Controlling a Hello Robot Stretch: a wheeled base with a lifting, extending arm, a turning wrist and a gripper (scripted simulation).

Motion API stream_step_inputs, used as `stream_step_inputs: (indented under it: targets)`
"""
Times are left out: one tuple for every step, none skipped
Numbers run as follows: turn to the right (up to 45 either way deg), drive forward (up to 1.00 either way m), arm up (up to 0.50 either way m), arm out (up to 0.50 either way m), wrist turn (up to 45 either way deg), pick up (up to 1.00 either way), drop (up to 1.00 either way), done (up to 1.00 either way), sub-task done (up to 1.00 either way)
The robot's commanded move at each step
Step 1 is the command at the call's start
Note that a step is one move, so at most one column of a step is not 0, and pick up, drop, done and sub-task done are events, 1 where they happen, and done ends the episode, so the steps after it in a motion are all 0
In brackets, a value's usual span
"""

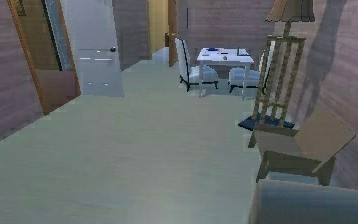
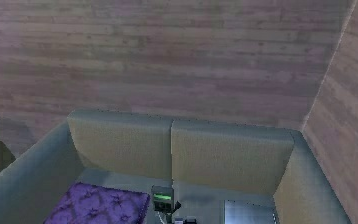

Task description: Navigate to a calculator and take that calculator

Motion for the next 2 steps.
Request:
stream_step_inputs:
  targets:
    - [0.0,0.00,0.10,0.00,0.0,0.00,0.00,0.00,0.00]
    - [0.0,0.00,0.00,0.00,0.0,0.00,0.00,1.00,0.00]
